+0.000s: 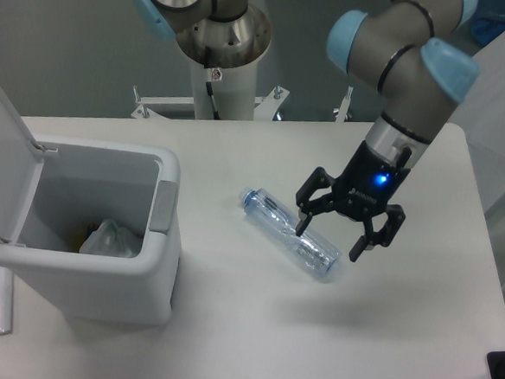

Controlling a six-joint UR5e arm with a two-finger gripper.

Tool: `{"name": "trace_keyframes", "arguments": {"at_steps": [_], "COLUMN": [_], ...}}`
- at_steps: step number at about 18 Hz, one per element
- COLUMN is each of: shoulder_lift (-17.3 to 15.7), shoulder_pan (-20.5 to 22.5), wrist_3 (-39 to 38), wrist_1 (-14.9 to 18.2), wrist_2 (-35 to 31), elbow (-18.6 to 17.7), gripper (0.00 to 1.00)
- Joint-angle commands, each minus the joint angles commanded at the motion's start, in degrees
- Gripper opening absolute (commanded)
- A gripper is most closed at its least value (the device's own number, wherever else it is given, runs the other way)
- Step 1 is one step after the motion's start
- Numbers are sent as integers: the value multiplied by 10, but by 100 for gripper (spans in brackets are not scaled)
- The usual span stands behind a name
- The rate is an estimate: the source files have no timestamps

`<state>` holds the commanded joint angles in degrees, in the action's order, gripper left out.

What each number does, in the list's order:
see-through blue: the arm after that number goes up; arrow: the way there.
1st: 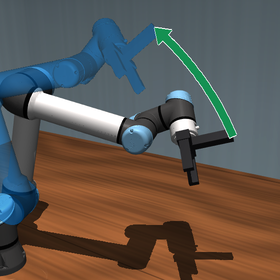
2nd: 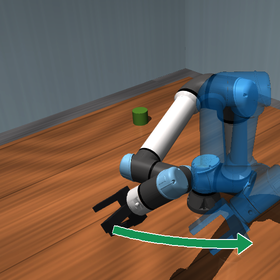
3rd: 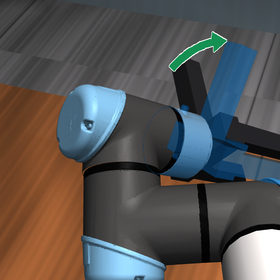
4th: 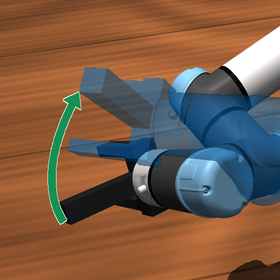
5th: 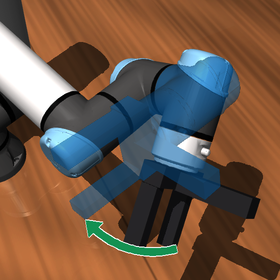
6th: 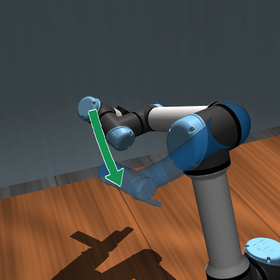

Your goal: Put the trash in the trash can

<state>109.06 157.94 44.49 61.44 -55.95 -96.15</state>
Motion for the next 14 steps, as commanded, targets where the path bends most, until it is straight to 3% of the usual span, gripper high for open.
{"name": "trace_keyframes", "arguments": {"at_steps": [3,11,14], "shoulder_lift": [24,77,102], "shoulder_pan": [-12,-36,-50], "wrist_3": [-62,-246,-263], "wrist_1": [1,0,2], "wrist_2": [-80,-167,-218], "elbow": [2,24,34], "gripper": [100,100,100]}}
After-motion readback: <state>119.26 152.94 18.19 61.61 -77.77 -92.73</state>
